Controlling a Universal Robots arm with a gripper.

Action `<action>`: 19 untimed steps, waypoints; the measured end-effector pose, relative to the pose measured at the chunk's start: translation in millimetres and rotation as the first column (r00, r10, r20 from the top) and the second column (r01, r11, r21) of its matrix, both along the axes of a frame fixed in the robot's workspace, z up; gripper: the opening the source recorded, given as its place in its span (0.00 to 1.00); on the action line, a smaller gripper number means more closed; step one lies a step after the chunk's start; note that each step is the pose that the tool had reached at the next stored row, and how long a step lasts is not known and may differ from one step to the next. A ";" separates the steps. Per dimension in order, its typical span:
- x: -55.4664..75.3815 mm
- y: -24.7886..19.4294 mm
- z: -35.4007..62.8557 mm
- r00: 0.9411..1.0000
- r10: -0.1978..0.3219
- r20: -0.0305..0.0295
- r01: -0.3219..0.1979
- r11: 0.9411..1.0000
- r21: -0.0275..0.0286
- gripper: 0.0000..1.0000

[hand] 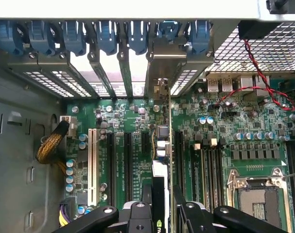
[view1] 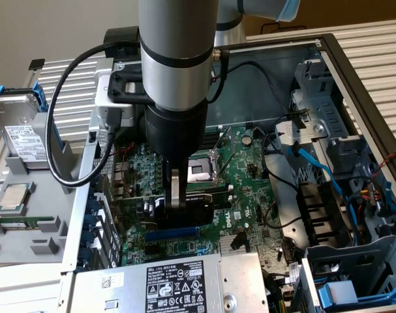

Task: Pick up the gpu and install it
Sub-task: 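Pick up the gpu and move the gpu toward the slot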

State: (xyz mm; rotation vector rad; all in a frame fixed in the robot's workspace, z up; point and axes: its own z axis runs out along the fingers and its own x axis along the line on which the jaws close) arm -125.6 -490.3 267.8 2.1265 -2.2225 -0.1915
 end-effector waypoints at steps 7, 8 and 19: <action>-1.1 0.0 -0.6 1.000 0.000 0.000 0.000 1.000 0.000 0.27; -1.1 0.0 -0.6 1.000 0.000 0.000 0.000 1.000 -0.001 0.27; -2.3 1.2 -1.7 1.000 -0.002 0.000 0.002 1.000 -0.001 0.27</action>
